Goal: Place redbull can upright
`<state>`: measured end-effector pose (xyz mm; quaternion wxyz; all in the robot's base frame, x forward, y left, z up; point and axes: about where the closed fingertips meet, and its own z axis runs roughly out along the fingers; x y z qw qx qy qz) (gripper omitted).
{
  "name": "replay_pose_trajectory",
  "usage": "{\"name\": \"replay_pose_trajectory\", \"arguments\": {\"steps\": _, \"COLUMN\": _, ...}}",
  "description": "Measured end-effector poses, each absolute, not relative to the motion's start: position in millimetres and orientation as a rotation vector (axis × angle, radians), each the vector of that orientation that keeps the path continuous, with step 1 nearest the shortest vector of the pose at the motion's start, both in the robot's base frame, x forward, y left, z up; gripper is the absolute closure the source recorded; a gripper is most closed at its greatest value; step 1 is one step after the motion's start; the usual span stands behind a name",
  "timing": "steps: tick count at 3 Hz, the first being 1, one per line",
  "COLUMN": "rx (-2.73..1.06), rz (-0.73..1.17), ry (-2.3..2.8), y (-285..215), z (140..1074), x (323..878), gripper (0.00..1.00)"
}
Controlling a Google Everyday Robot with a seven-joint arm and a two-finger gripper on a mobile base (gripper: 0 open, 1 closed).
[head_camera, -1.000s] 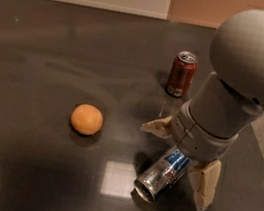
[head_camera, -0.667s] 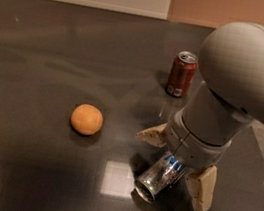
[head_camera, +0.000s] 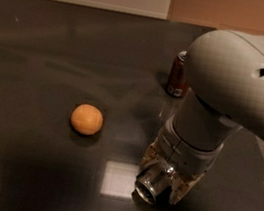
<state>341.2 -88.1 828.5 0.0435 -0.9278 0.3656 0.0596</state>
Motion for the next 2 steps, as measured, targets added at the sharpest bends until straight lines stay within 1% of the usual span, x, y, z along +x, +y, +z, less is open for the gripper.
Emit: {"name": "replay_pose_trajectory", "arguments": {"steps": 2, "rx": -2.764, "rz": 0.231, "ry": 1.222, "y": -86, "z": 843, "x": 357, "gripper": 0.87}}
